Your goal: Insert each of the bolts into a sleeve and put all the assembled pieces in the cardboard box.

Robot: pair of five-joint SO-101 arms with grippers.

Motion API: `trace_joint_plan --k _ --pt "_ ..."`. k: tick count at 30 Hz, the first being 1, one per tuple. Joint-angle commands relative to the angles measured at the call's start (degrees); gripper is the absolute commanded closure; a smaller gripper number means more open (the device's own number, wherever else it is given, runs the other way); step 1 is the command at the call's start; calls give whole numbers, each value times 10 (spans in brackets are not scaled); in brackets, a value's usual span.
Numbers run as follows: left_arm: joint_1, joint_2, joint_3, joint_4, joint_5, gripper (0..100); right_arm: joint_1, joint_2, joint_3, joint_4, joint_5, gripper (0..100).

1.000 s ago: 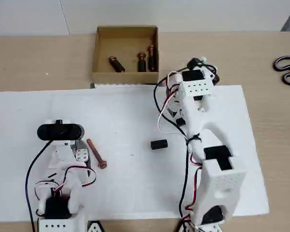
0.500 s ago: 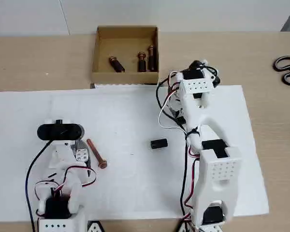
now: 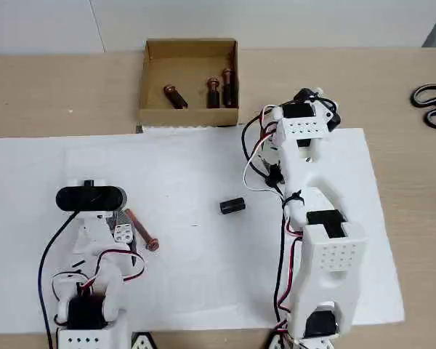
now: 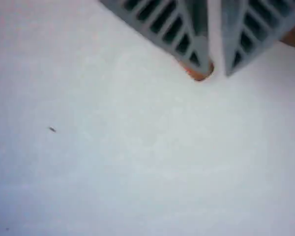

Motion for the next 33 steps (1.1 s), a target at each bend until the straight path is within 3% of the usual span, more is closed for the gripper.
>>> trace_joint_plan --k 1,22,33 --pt "-3 -6 -1 -4 -1 994 -5 0 -18 -6 0 974" --pt "-3 -6 -1 -4 -1 994 -15 -157 -18 113 38 996" --pt "0 -6 -1 -6 -1 994 -18 -170 -16 198 182 996"
